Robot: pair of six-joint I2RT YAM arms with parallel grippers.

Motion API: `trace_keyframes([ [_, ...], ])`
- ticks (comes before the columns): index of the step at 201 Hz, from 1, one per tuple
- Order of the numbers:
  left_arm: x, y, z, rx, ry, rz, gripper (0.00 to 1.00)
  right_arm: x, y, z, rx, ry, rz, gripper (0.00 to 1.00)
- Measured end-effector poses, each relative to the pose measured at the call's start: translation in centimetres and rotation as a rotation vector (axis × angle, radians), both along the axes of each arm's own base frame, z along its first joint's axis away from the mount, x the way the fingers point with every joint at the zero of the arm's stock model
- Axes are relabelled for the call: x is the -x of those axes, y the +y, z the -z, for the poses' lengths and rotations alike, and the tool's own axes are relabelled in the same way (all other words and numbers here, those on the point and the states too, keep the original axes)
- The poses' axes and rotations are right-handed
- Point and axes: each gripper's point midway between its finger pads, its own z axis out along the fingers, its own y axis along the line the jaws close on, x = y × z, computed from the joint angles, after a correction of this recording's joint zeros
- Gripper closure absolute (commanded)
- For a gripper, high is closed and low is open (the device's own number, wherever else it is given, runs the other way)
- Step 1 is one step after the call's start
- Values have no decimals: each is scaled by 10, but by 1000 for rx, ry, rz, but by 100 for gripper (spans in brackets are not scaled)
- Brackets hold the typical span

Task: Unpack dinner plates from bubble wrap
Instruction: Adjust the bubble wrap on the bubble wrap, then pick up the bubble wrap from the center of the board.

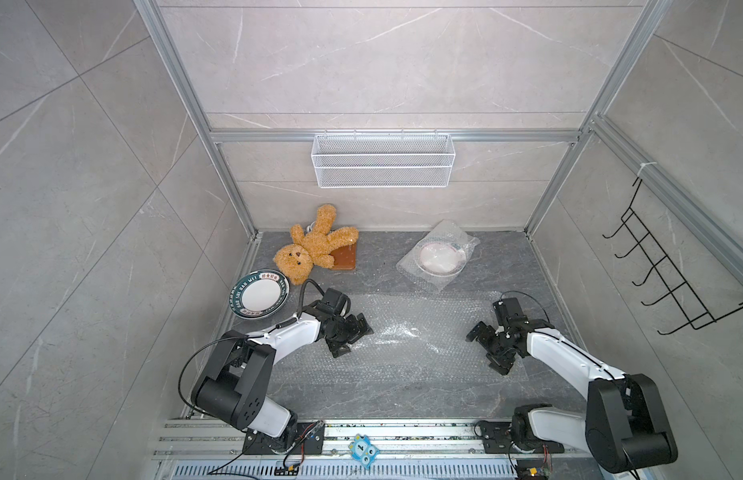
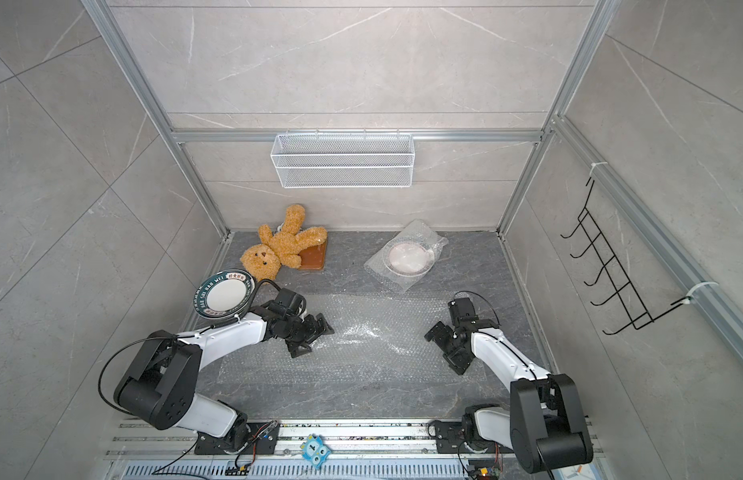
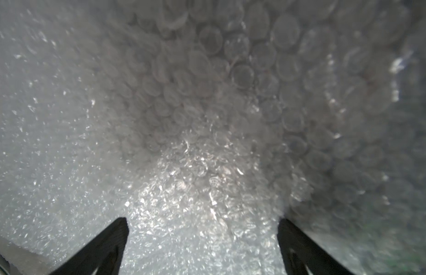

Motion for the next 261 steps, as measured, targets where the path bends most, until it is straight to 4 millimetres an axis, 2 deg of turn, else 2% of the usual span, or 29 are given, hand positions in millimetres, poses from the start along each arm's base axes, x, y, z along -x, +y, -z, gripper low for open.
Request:
trace_keyframes([
  [89, 2, -4, -5, 62, -20, -16, 1, -16, -19, -6, 29, -58, 82, 0],
  [130, 4, -14, -14, 129, -13, -5, 1, -41, -18, -47, 23, -201, 67, 1],
  [169, -10, -27, -47, 189, -83, 18, 1, -65, -13, -84, 4, -306, 31, 3],
  [189, -14, -35, -61, 206, -121, 36, 1, -82, -7, -96, -22, -347, 14, 3],
  [213, -12, -49, -66, 218, -134, 78, 1, -117, 3, -102, -69, -386, -7, 5],
  [261, -10, -93, -46, 223, -111, 174, 1, -194, 15, -84, -122, -435, -18, 12],
])
